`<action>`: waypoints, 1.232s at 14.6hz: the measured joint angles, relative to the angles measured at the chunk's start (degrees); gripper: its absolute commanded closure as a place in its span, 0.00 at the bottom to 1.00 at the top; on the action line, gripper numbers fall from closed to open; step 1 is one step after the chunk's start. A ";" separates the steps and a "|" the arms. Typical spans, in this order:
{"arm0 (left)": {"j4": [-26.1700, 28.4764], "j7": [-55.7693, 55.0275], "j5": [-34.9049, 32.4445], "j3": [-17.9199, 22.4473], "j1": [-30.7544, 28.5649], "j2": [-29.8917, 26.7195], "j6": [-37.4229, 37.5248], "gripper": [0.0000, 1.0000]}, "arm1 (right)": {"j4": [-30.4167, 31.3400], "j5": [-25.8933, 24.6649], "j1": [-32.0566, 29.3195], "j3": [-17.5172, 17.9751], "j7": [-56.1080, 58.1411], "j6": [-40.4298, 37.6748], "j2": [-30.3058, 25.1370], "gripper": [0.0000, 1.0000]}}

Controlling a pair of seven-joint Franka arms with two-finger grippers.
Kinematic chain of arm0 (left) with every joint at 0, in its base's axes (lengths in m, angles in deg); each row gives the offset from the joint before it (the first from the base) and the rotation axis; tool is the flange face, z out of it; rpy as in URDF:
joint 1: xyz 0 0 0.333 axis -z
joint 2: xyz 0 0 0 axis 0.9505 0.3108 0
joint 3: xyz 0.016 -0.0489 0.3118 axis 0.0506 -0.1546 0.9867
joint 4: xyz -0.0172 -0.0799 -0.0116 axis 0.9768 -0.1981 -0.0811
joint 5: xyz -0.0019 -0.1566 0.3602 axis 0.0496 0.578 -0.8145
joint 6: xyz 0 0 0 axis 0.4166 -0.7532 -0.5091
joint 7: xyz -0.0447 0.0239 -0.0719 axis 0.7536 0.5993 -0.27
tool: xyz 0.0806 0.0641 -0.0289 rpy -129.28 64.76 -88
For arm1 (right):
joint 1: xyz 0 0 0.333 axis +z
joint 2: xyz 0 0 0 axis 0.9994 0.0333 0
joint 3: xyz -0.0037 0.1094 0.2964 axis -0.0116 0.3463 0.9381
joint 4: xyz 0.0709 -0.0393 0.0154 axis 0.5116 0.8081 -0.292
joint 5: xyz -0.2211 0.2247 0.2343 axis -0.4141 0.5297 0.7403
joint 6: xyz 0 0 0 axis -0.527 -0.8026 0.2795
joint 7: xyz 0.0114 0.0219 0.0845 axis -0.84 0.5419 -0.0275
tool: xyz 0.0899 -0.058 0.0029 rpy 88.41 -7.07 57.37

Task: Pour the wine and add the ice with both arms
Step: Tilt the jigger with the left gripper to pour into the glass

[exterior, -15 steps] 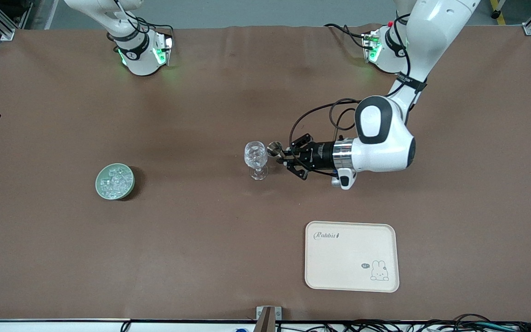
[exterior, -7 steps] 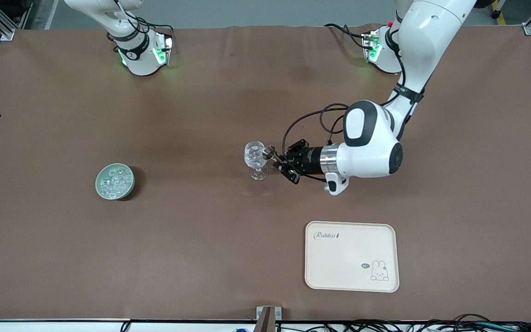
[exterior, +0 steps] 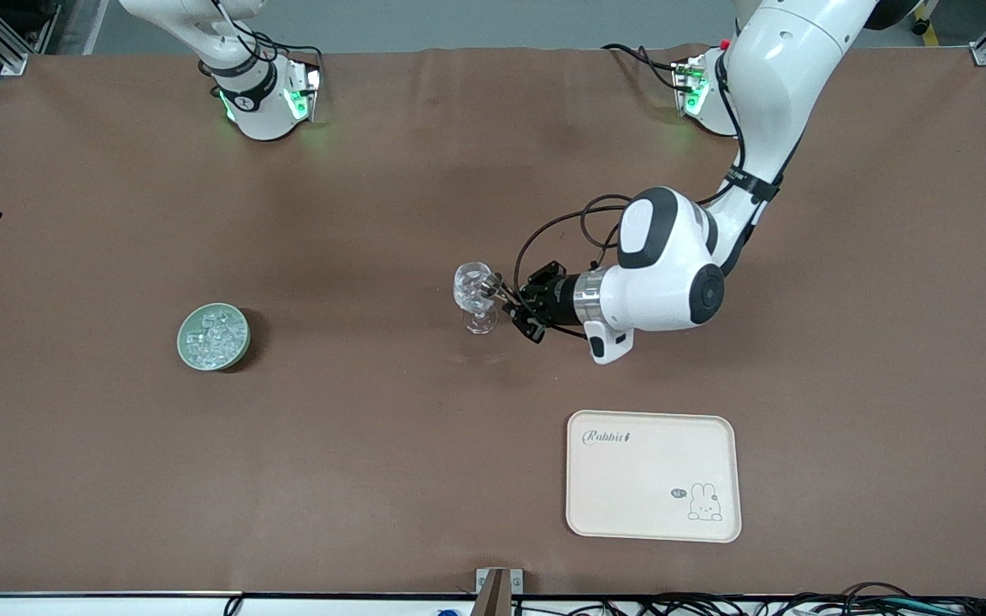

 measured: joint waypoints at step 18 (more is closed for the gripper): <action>-2.88 -11.99 -19.21 -4.95 0.24 0.00 -0.09 0.96 | 0.00 0.01 0.02 0.00 0.00 0.00 0.00 0.98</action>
